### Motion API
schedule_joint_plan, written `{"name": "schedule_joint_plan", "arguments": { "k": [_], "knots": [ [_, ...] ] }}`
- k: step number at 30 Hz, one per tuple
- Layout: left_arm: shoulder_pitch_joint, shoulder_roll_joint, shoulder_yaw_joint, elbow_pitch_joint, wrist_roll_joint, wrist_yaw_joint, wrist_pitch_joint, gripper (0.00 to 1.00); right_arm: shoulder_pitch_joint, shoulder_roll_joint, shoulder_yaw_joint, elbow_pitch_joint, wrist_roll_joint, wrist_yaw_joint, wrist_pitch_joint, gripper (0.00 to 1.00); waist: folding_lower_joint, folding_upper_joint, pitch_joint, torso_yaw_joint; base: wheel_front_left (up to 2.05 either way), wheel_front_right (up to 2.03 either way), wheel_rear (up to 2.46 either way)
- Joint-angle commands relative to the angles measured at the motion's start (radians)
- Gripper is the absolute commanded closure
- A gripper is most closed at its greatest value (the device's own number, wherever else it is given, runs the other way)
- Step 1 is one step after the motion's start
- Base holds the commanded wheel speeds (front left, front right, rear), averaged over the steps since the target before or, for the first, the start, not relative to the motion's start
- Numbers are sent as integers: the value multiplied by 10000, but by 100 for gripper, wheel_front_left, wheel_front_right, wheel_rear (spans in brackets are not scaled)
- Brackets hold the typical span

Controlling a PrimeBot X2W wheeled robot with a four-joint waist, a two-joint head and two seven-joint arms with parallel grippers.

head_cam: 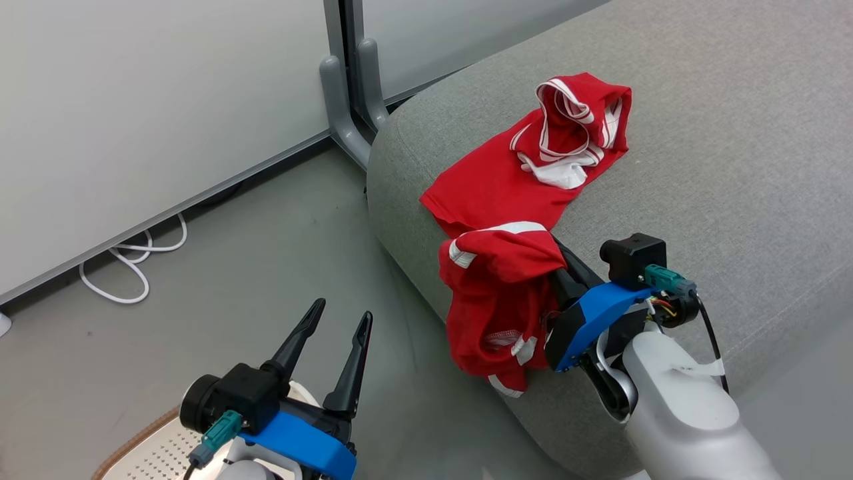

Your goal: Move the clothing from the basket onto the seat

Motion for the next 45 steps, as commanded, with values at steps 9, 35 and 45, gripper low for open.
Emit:
{"name": "schedule_joint_plan", "arguments": {
  "k": [9, 35, 45],
  "knots": [
    [-272, 144, -47, -29, 59, -19, -26, 0, -216, -2, -170, -55, 86, 1, -42, 100, 0, 0, 253, 218, 0, 0, 0],
    [-3538, 2341, -504, -2096, 545, 18, 278, 0, -5704, -3405, -5727, -274, -1081, 1, 474, 100, 0, 0, 6020, 1986, 0, 0, 0],
    [-4272, 2554, -471, -2505, 736, 42, 406, 0, -5076, -3031, -6680, 743, -1627, 1, 7, 100, 0, 0, 6899, 2373, 0, 0, 0]
  ]
}}
